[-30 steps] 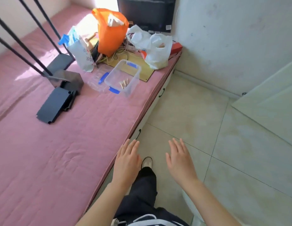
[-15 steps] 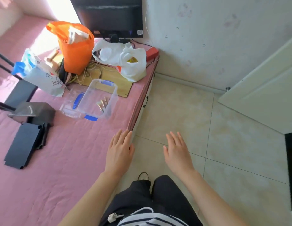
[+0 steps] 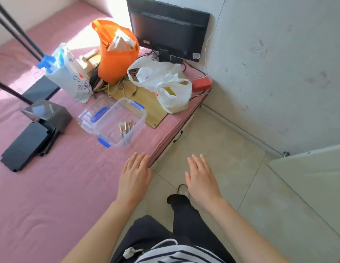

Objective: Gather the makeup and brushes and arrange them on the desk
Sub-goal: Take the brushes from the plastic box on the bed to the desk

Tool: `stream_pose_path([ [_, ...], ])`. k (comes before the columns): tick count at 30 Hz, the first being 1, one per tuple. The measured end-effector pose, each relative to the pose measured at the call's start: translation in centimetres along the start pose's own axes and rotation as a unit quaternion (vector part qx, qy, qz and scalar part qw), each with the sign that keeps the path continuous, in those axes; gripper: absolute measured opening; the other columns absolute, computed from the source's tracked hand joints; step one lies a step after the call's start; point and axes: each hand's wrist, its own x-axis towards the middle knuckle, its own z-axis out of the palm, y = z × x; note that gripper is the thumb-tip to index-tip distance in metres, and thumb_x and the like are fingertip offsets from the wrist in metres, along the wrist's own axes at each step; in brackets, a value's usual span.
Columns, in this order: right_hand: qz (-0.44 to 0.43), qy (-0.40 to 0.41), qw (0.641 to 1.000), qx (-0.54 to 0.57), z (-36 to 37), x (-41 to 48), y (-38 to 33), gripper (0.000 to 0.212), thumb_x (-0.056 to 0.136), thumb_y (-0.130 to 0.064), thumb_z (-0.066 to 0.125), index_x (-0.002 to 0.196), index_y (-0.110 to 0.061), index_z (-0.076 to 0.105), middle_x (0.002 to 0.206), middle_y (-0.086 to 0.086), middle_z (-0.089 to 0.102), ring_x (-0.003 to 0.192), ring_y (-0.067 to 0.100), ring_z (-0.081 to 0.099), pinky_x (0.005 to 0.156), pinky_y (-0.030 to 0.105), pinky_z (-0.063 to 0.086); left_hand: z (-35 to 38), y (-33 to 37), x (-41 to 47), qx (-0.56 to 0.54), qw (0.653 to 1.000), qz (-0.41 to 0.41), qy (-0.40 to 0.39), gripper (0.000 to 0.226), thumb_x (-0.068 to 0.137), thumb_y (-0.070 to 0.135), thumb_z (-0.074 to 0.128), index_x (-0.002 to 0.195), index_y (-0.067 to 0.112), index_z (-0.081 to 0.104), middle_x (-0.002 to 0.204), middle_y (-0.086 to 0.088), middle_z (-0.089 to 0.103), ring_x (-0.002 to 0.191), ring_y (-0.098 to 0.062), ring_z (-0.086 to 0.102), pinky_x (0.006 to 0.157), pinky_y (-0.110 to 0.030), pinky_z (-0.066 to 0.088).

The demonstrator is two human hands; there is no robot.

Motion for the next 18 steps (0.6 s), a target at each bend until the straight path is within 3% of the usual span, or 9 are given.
stream_pose_path([
  [7,-0.143,-0.051,0.985,-0.081,-2.8,7.7,1.7,0.054,0.101,-0.030,0.033,0.148,-0.006,0.024,0.156,0.011,0.023,0.147,0.029,0.006,0.120,0.040,0.012,0.5,0.9,2.6,0.000,0.991,-0.134,0.018,0.042,0.086,0.012,0.066,0.126,0.004,0.058,0.132,-0.011,0.058,0.130,-0.033,0.047,0.106,-0.044,0.039],
  [11,-0.189,-0.075,0.975,-0.087,-3.3,11.9,0.1,0.054,0.100,-0.030,0.035,0.147,-0.006,0.026,0.156,0.010,0.023,0.147,0.028,0.007,0.120,0.040,0.013,1.0,0.0,3.4,-0.003,0.981,-0.193,0.022,0.043,0.086,0.011,0.066,0.128,0.004,0.058,0.132,-0.012,0.058,0.130,-0.032,0.047,0.106,-0.043,0.038],
  [14,-0.222,-0.060,0.966,-0.118,-3.0,14.8,-1.7,0.052,0.096,-0.029,0.046,0.141,-0.004,0.040,0.148,0.014,0.039,0.143,0.032,0.023,0.116,0.044,0.024,1.0,-1.1,4.5,-0.016,0.973,-0.228,0.026,0.046,0.084,0.010,0.067,0.128,0.003,0.057,0.132,-0.012,0.058,0.130,-0.032,0.047,0.105,-0.043,0.040],
  [18,-0.250,-0.089,0.954,-0.142,-1.6,18.5,-4.6,0.052,0.097,-0.029,0.042,0.144,-0.005,0.035,0.150,0.013,0.035,0.144,0.032,0.019,0.117,0.044,0.021,0.9,-4.0,6.6,-0.025,0.968,-0.247,0.032,0.045,0.083,0.008,0.068,0.127,0.003,0.058,0.130,-0.012,0.059,0.128,-0.032,0.049,0.102,-0.044,0.043],
])
